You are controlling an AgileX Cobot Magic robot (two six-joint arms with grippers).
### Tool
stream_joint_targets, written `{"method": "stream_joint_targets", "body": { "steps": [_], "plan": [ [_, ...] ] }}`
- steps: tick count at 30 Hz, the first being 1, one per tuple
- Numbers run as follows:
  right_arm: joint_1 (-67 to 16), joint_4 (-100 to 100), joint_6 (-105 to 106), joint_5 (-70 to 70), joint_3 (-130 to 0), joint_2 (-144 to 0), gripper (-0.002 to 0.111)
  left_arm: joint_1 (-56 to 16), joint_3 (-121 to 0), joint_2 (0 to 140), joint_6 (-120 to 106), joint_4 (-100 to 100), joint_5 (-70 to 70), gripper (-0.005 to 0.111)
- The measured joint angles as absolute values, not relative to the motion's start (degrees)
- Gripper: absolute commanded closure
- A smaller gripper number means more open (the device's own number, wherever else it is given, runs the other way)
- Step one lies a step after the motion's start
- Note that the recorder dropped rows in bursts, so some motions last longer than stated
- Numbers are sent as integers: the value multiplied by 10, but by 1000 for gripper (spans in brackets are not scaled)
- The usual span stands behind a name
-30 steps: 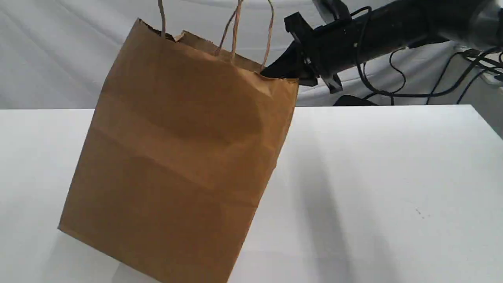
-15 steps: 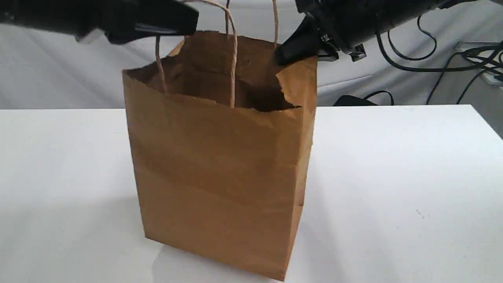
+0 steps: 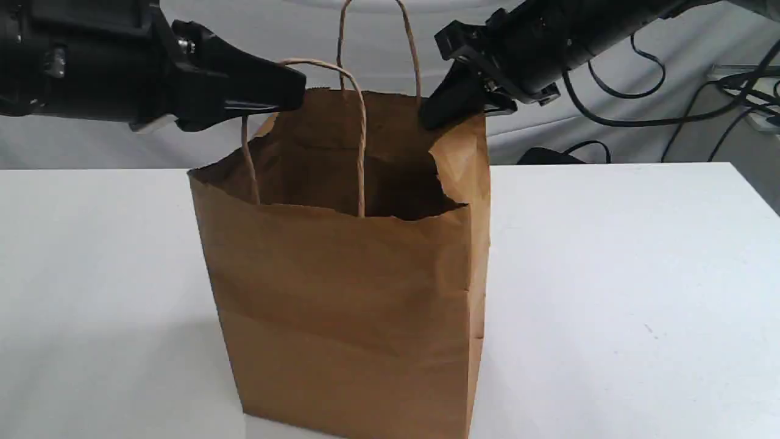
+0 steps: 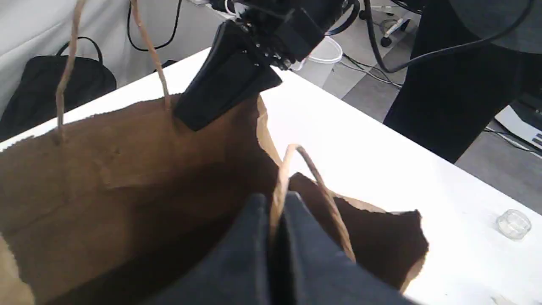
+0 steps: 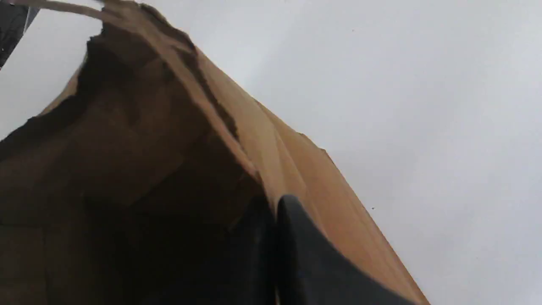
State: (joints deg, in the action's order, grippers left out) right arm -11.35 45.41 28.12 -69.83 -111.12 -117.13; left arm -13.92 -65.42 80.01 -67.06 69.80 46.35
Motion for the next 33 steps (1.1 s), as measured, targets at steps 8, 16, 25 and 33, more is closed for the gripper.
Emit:
{"method": "stream_joint_targets", "body": {
  "steps": [8, 16, 25, 33],
  "plan": [
    [-114, 453, 281, -698, -1111, -1171, 108, -139, -654, 800, -654, 699, 464, 71],
    [-114, 453, 281, -698, -1111, -1171, 108, -139, -654, 799, -611, 689, 464, 47],
    [-114, 453, 280, -698, -1111, -1171, 108, -139, -654, 747, -573, 618, 451, 47],
    [-114, 453, 275, -698, -1111, -1171, 108, -139, -654, 695, -461, 481, 465, 47]
  ]
}}
